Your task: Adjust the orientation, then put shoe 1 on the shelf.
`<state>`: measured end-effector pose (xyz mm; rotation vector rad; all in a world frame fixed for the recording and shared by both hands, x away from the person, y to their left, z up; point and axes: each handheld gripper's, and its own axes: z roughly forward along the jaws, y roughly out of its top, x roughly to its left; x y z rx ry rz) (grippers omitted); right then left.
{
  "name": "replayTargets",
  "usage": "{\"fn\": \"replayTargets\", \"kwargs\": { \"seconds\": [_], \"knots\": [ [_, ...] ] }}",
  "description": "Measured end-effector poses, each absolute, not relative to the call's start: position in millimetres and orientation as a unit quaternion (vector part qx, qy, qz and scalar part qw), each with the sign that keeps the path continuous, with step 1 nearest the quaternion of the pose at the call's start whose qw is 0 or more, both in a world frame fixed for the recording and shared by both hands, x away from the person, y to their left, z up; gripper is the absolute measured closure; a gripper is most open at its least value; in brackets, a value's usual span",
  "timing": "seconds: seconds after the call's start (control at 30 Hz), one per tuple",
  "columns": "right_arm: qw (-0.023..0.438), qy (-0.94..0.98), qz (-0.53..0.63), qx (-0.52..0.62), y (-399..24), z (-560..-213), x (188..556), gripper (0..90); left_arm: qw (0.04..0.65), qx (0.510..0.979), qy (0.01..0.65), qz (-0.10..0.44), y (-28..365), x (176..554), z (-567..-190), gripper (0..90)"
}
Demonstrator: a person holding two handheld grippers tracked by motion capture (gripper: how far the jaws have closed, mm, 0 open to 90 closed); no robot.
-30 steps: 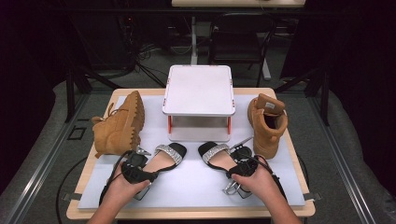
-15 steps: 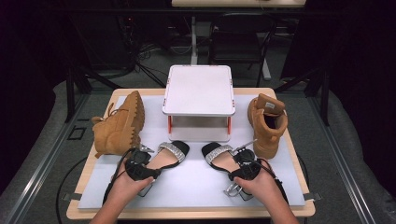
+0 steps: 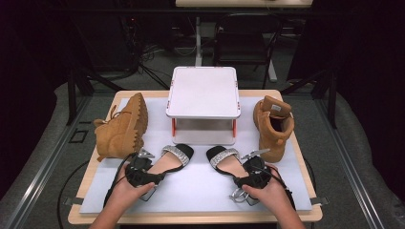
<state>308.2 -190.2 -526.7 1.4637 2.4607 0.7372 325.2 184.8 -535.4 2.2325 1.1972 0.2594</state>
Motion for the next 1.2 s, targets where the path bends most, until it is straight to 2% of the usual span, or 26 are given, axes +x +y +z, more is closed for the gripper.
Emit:
{"fn": "replayTargets", "kwargs": {
  "seconds": [0.2,1.2],
  "knots": [
    [0.112,0.823,0.272,0.487,-190.4,-530.5,303.6,35.9,0.298,0.836,0.449,0.101,185.6,324.5,-536.4,39.9],
    [0.115,0.807,0.299,0.496,-193.4,-531.2,298.7,40.3,0.306,0.823,0.466,0.109,185.1,321.4,-537.4,42.4]
  ]
}}
